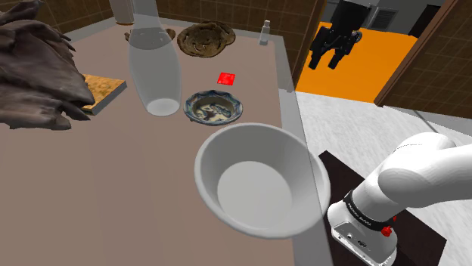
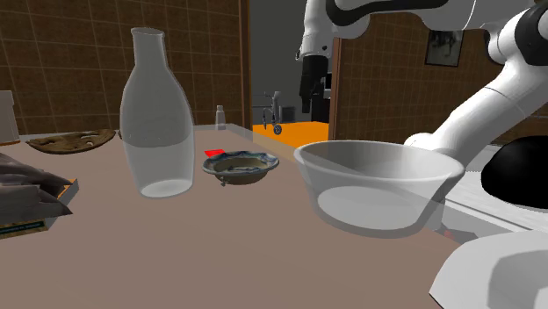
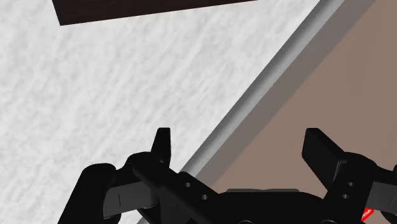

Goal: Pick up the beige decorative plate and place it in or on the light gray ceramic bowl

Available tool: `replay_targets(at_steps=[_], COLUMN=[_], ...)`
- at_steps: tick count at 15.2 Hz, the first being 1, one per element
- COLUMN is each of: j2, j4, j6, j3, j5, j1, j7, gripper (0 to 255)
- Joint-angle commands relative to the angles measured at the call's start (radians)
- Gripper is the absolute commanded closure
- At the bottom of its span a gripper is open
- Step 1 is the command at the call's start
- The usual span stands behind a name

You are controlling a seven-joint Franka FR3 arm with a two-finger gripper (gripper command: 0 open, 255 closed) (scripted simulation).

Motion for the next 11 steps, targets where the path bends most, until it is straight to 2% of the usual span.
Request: replay_targets(at_steps=[1, 11], j2=[0.000, 0.109], j4=[0.000, 0.080], j6=[0.000, 0.047], j3=[0.000, 0.257], j5=[0.000, 0.088], j1=[0.000, 0.054], j7=[0.000, 0.305], gripper=[0, 0])
